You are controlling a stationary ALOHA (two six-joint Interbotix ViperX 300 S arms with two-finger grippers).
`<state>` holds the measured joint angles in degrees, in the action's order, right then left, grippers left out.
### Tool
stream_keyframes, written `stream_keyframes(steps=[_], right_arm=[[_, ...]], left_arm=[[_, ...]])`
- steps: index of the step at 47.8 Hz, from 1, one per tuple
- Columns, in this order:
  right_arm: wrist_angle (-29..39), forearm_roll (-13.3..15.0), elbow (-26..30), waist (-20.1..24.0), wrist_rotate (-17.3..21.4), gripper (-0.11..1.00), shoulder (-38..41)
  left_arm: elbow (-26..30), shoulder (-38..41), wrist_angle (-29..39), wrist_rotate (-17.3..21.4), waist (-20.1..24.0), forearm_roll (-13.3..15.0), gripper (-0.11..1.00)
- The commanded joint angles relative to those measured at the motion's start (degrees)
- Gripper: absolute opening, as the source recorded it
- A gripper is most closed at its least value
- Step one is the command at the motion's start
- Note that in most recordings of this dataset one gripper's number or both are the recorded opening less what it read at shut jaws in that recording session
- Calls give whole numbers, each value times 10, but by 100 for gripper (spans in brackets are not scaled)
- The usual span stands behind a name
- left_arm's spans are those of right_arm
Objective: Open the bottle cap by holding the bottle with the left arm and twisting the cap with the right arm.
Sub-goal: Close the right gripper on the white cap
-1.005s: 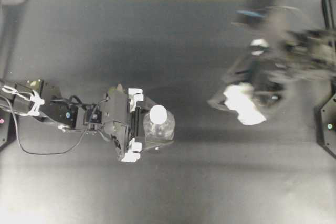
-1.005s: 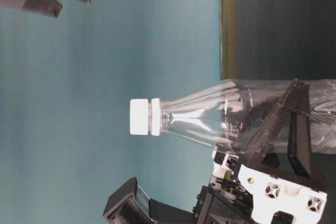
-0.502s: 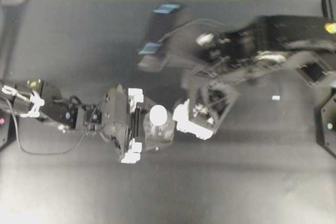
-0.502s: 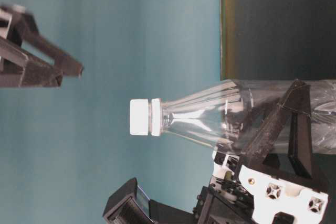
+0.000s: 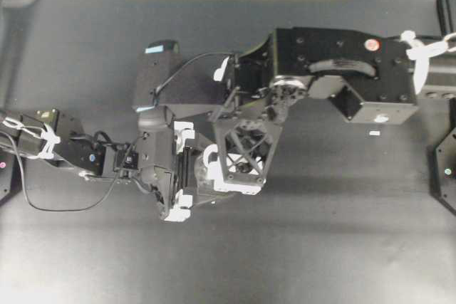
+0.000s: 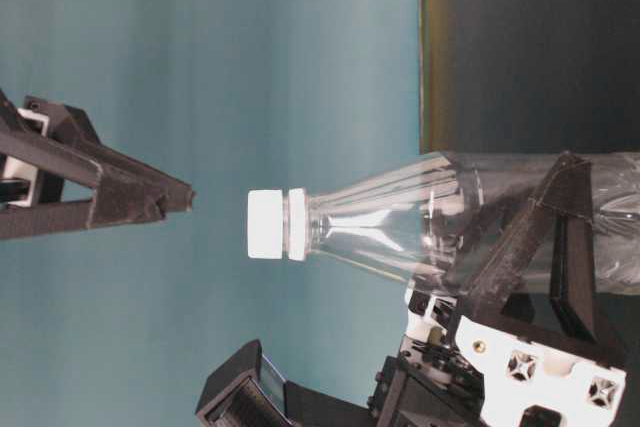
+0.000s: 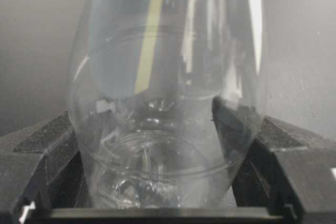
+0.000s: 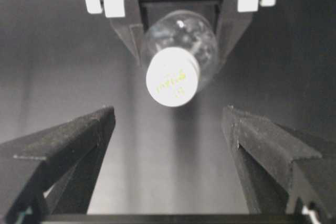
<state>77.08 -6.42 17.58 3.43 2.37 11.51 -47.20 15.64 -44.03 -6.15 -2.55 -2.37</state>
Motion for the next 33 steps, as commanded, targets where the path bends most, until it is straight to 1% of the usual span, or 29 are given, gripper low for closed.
stream_keyframes(steps=[1,12,23,29,33], right_arm=[[-11,-4,2,3,-4,79,4],[-41,-4,-9,3,-1,78,26],[-53,-4,-25,-2,5,77,29],[-53,-4,-32,-5,8,70,27],[-54,-4,-32,-5,7,60,27]], left_arm=[[3,1,2,-3,-7,-2,79],[3,1,2,-3,-10,-3,79],[2,1,6,-3,-12,-2,79],[2,1,6,-3,-12,-2,79],[3,1,6,-3,-12,-3,79]])
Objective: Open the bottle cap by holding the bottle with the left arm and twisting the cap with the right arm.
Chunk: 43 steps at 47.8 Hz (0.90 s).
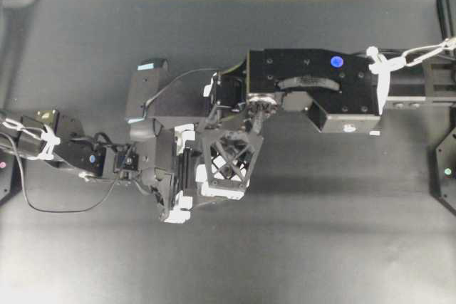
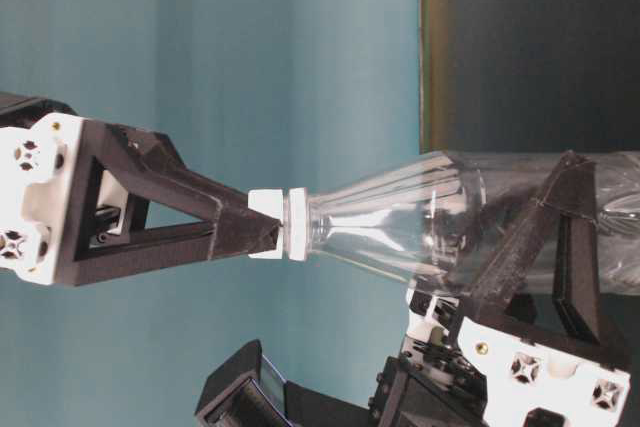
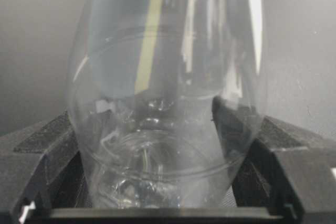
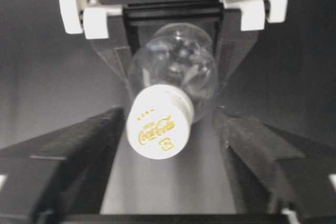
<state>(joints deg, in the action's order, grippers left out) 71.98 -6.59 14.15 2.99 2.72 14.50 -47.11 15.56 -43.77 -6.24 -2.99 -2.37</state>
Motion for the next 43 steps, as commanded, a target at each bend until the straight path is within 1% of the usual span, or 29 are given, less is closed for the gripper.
stream_keyframes(steps=[1,3,5,13,16,18,25,28,29,30,35,36,37,39,43], right_arm=[[-4,-3,3,-1,4,56,-3],[-4,-3,3,-1,4,46,-3],[-7,-3,3,-1,3,38,-3],[-11,-2,2,-1,-5,37,-3],[-9,-2,3,-1,-19,37,-3],[-9,-2,3,-1,-36,37,-3],[-3,1,4,3,-119,37,-4],[-4,1,4,4,-164,37,-4],[-4,2,4,5,-182,37,-4],[-4,3,3,7,-208,37,-4],[1,6,0,11,-301,37,-4],[3,9,0,14,-330,37,-5],[4,11,0,16,-350,37,-5],[6,15,0,19,-385,37,-5],[11,26,0,25,-443,37,-5]], left_arm=[[2,2,4,-2,-8,-2,79],[2,2,4,-2,-8,-3,79],[1,2,4,-2,-8,-3,79],[0,2,7,-2,-8,-3,79],[1,2,10,-2,-8,-3,79],[1,2,11,-2,-8,-3,79],[1,2,11,-2,-8,-2,79],[2,2,11,-2,-8,-2,79],[2,2,11,-2,-8,-2,79],[2,2,11,-2,-8,-2,79],[2,2,11,-2,-8,-2,79],[2,2,11,-2,-8,-3,79],[2,2,11,-2,-8,-3,79],[2,2,11,-2,-8,-3,79],[4,3,11,-2,-9,-3,79]])
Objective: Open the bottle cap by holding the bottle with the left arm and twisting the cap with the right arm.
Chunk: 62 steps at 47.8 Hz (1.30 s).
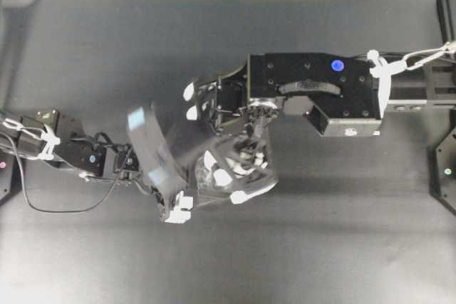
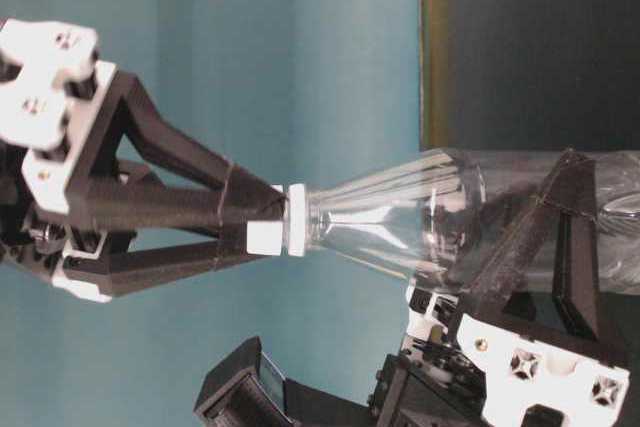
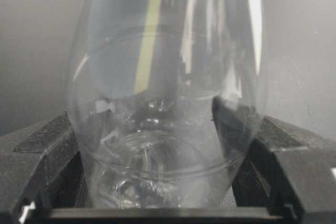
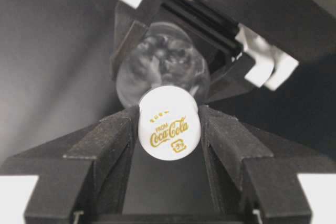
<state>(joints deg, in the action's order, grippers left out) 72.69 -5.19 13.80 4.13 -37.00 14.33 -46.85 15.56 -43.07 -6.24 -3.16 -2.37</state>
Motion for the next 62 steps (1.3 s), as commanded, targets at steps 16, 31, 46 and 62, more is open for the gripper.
stream_keyframes(steps=[16,31,46,62], right_arm=[[13,39,-1,19,-105,37,-4],[7,48,-5,20,-26,37,-12],[-6,52,-6,36,5,39,-19],[-81,137,36,52,122,82,-53]], left_arm=[[1,3,13,-2,-10,-2,79],[-1,3,14,-2,-10,-2,79],[-4,3,14,-3,-12,-3,79],[-8,2,15,-3,-13,-2,79]])
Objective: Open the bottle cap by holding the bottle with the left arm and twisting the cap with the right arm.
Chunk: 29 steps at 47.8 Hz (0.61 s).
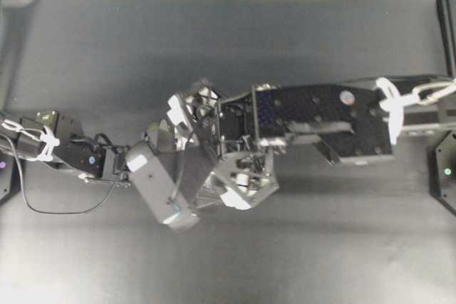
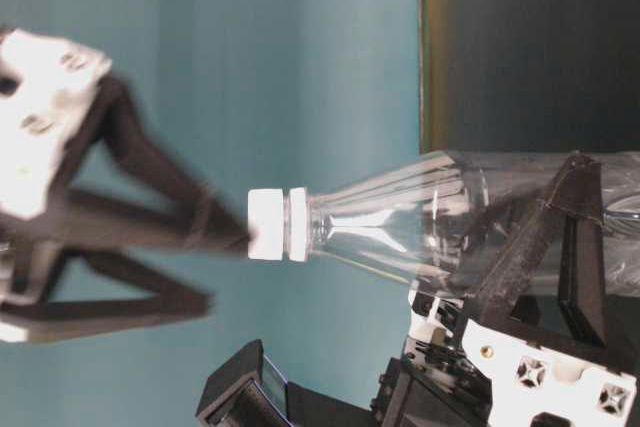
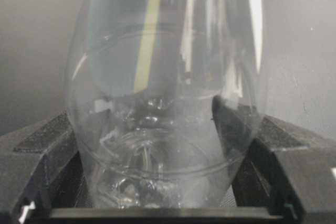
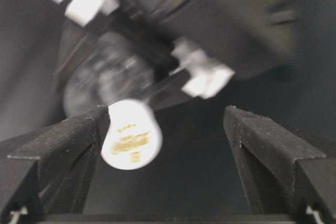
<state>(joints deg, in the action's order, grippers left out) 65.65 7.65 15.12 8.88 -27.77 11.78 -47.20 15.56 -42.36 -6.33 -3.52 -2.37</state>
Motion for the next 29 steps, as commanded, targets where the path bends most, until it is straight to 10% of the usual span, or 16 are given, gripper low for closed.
stream_keyframes(steps=[1,17,29], right_arm=[[-11,9,28,5,44,82,-30],[113,4,100,2,513,81,-9],[212,-53,157,-4,623,80,42]], left_arm=[[-4,2,8,-2,-11,-2,79],[-4,2,8,-3,-15,-3,79],[-2,3,8,-3,-15,-2,79]])
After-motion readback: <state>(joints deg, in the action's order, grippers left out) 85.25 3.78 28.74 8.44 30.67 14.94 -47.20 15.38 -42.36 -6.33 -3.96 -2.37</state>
